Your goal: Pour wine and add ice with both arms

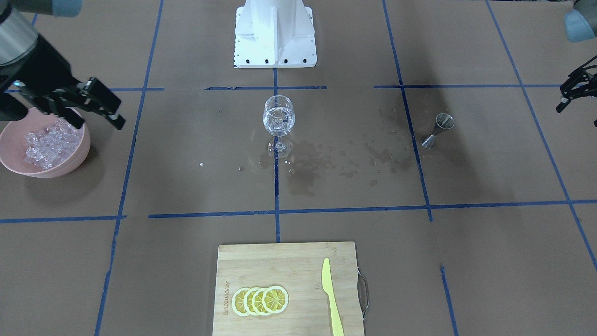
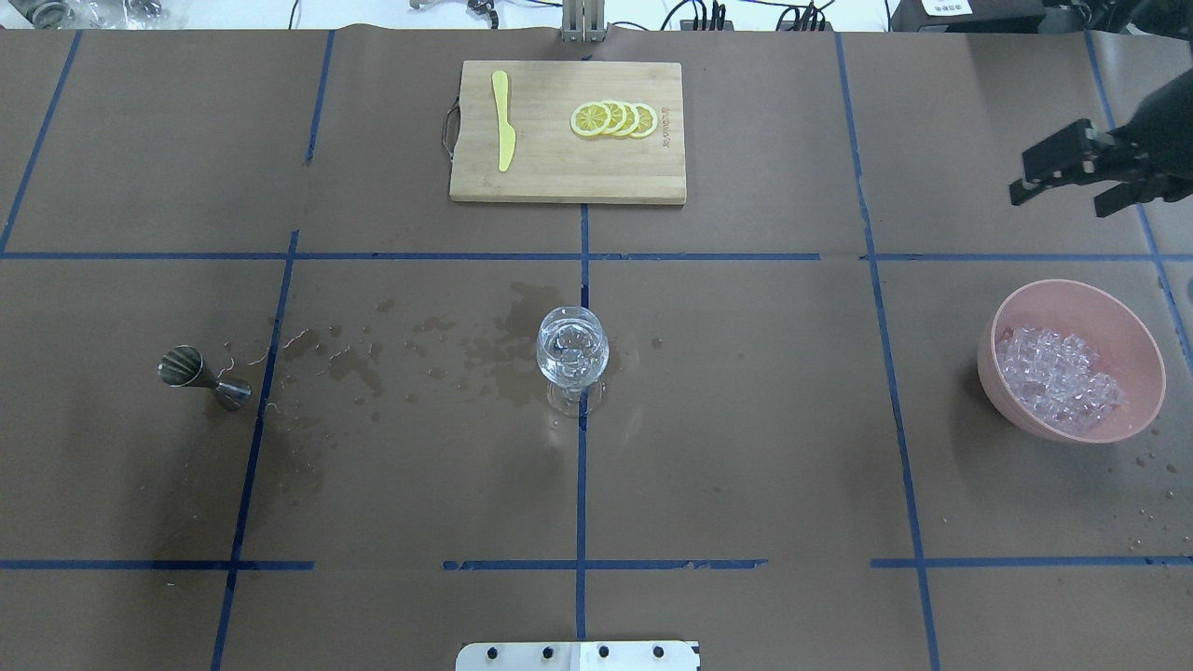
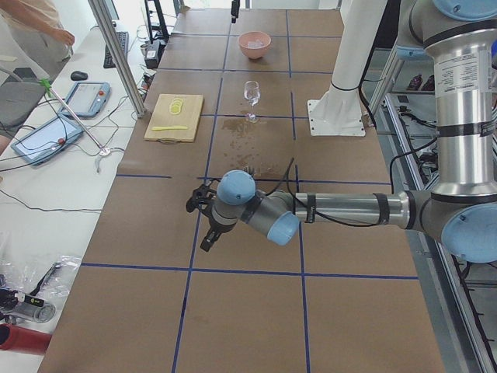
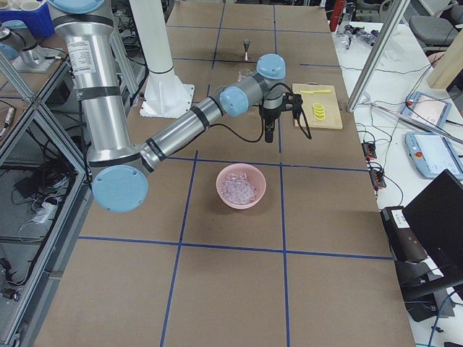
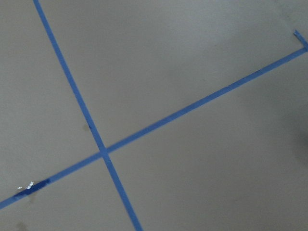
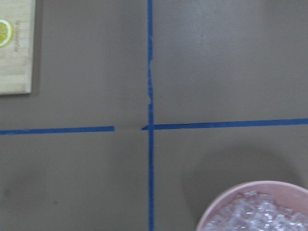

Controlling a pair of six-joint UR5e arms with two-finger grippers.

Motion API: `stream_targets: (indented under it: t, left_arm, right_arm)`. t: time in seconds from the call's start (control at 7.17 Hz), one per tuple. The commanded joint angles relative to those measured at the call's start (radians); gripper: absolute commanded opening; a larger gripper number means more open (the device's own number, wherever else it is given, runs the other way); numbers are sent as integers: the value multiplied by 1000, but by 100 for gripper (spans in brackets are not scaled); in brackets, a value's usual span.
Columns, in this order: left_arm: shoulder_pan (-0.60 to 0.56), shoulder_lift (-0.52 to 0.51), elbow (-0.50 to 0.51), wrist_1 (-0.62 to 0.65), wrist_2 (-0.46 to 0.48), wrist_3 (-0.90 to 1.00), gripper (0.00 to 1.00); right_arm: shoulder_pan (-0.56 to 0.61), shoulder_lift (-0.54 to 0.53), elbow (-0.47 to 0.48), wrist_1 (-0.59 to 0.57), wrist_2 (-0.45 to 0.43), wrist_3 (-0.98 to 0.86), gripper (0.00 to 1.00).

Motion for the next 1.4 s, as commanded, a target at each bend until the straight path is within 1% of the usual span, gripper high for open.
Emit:
stream_targets:
  t: [0.0, 0.14, 0.28, 0.56, 0.7, 0.84, 0.98, 1.12, 1.26]
  left_arm:
    - [-69, -56, -2, 256, 4, 114, 100]
    - [-93, -59, -33, 363, -3, 117, 100]
    - [-101, -62, -50, 376, -6, 107, 100]
    - [-100, -54, -57, 405, -7, 108, 100]
    - [-98, -25, -62, 407, -9, 114, 100]
    - [-95, 22, -68, 389, -10, 117, 100]
    - [-95, 22, -74, 294, -12, 116, 100]
    - [-94, 27, -46, 274, -4, 117, 100]
    - [-94, 4, -36, 275, -1, 116, 100]
  right_arm:
    - [136, -82, -81, -72, 1, -362, 100]
    - [204, -81, -136, -148, 1, -564, 100]
    - [236, -106, -146, -181, -9, -654, 100]
    - [240, -172, -157, -172, -8, -659, 100]
    - [246, -180, -152, -168, -6, -659, 100]
    - [261, -179, -151, -167, 0, -659, 100]
    - [263, -182, -149, -167, -2, -659, 100]
    - [263, -182, -142, -167, -3, -650, 100]
    - [278, -182, -143, -167, -3, -647, 100]
